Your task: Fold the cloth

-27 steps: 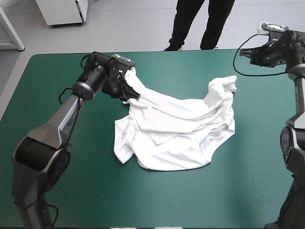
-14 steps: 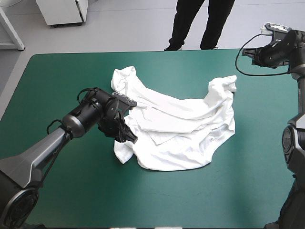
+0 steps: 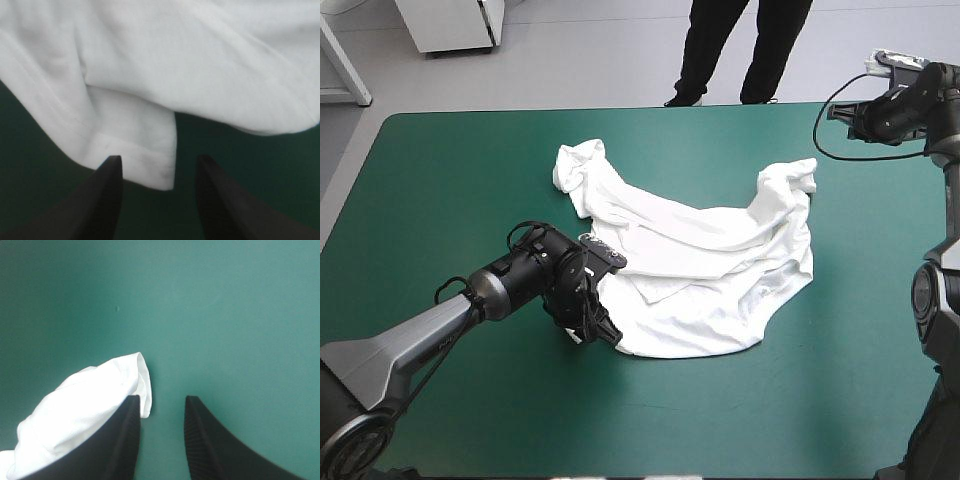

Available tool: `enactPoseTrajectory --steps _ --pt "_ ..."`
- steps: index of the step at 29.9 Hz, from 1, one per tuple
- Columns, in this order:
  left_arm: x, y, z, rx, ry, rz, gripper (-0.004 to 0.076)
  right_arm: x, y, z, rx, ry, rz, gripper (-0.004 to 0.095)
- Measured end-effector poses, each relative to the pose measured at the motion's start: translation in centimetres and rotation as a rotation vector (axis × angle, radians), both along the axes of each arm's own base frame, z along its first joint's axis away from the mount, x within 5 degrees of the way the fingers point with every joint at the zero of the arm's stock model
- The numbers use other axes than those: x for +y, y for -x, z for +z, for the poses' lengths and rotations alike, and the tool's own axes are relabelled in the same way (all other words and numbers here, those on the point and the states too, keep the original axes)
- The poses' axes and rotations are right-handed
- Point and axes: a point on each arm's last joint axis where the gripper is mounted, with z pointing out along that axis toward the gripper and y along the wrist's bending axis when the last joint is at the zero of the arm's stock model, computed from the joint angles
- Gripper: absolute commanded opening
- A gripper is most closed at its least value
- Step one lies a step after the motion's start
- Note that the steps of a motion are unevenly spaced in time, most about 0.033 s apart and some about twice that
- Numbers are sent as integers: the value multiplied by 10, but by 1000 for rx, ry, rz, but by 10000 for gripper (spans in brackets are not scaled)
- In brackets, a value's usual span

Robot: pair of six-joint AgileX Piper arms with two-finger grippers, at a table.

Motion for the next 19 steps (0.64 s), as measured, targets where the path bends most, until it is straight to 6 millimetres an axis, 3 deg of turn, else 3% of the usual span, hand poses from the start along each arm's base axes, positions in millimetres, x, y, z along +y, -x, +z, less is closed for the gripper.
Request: enactPoseTrajectory --steps 9,19 --pt "8 8 -27 16 -25 -8 336 0 0 0 1 1 2 297" --pt "4 4 -40 17 -20 -29 327 0 0 0 0 1 3 293"
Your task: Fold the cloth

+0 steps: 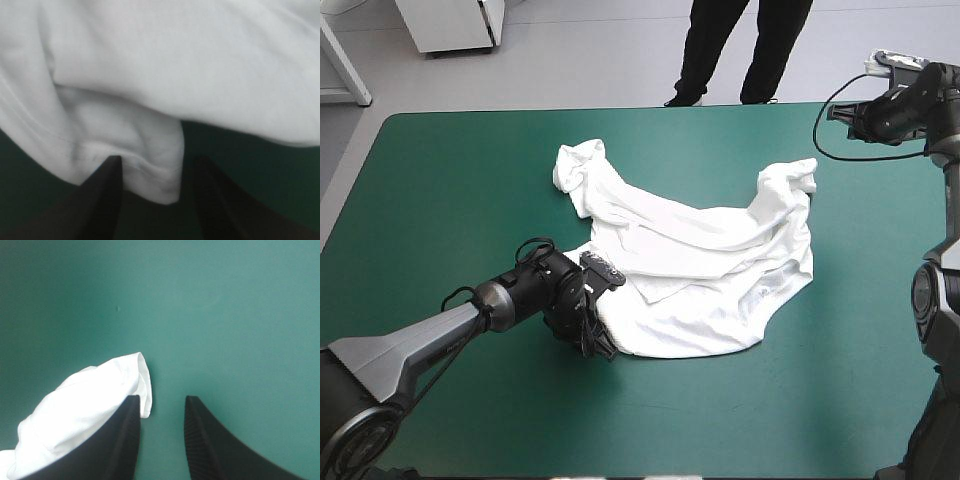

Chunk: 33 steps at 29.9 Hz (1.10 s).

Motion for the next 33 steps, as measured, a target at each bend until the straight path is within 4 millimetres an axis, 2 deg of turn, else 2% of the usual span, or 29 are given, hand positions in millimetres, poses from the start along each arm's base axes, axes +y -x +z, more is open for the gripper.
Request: enactPoseTrajectory --steps 3,6,7,8,18,24,27,29,33 --pt "-2 -2 -6 34 -23 -9 255 0 0 0 0 0 0 280" --pt "-4 -3 -8 57 -30 -6 81 0 0 0 0 0 0 278" --pt "-5 -4 -9 59 -32 -7 0 0 0 0 0 0 0 278" --pt "-5 -4 -9 57 -35 -10 -17 0 0 0 0 0 0 278" --pt "-3 -6 -9 41 -56 -25 -22 2 6 -3 70 -2 24 291" --pt "-3 -6 -9 41 -56 -25 -22 7 30 5 124 -10 49 344" --pt "-4 -6 -9 40 -55 -26 -22 18 48 -1 172 -17 79 345" --pt "-4 -6 -9 40 -56 -26 -22 31 59 -13 222 -20 110 345" --pt "-4 -6 -9 41 -55 -25 -22 66 80 -36 300 23 201 374"
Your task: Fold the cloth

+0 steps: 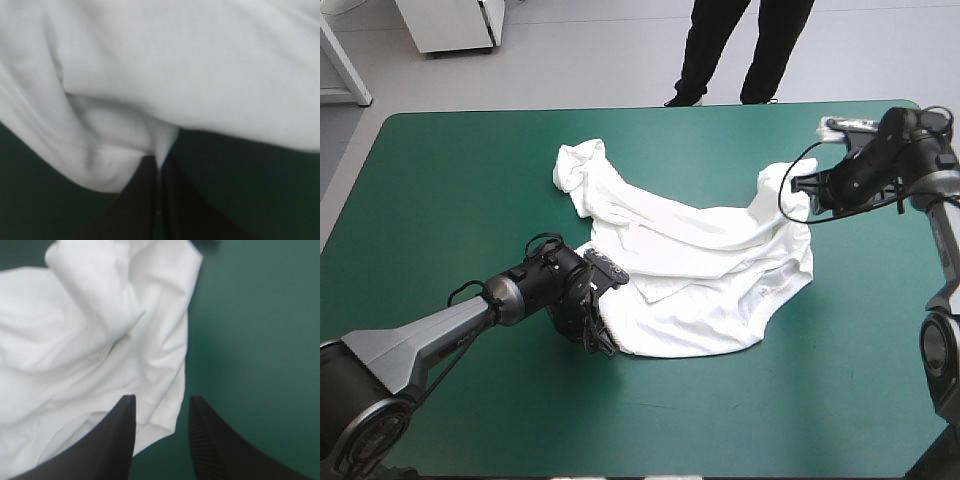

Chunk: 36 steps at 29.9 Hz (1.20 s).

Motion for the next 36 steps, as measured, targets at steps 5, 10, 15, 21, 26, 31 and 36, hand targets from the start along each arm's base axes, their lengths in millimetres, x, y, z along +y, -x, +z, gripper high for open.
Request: enactPoseTrajectory --steps 5,10,15,21,26,31,36 --pt "0 0 0 2 1 1 -22 26 9 -20 38 39 75 524" --pt "0 0 0 2 1 1 -22 23 4 -32 58 99 50 523" --pt "0 0 0 3 0 -3 -22 22 -5 -48 77 123 45 486" --pt "0 0 0 3 1 -8 -22 22 -17 -66 75 132 41 442" --pt "0 1 0 7 3 -15 -22 22 -25 -86 105 131 30 440" --pt "-1 1 0 8 5 -20 -22 23 -30 -96 109 131 30 399" --pt "-1 1 0 8 5 -20 -22 24 -33 -106 137 115 21 277"
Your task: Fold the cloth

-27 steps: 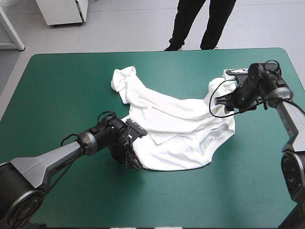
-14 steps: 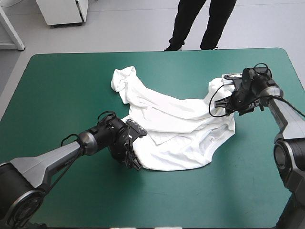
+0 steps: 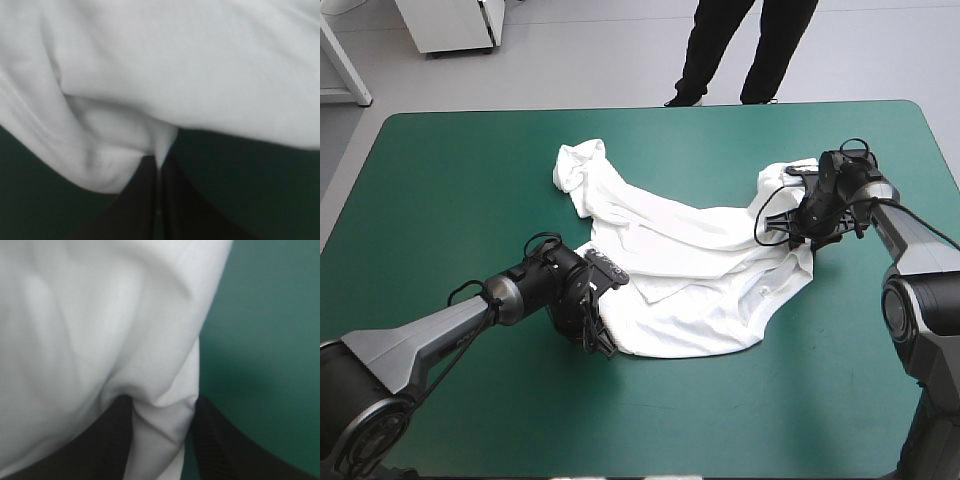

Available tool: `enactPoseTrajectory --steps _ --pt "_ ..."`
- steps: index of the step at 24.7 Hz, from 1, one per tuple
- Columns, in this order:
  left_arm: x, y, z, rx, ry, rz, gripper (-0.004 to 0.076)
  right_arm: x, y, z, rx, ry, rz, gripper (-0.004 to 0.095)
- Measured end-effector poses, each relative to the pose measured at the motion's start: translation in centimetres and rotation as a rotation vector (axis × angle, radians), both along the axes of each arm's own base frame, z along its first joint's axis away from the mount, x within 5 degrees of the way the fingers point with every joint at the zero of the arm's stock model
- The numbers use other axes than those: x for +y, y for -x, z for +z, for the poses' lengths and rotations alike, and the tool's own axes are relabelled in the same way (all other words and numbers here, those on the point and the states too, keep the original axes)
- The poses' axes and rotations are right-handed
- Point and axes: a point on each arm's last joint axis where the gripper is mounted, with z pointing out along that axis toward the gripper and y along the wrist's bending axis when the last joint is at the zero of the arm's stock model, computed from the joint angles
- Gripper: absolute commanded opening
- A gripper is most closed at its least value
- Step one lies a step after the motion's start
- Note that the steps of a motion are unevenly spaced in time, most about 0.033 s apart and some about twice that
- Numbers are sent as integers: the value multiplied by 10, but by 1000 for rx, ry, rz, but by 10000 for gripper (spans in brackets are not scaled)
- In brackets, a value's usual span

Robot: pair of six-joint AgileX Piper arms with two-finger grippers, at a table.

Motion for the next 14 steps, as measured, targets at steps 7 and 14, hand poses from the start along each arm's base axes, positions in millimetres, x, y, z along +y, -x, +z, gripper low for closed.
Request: enactPoseTrajectory --steps 7,14 --pt "0 0 0 -1 1 0 -22 3 1 -1 21 -33 -24 -17" --pt "-9 -19 21 -119 23 28 -22 1 12 28 -8 -13 -12 -17"
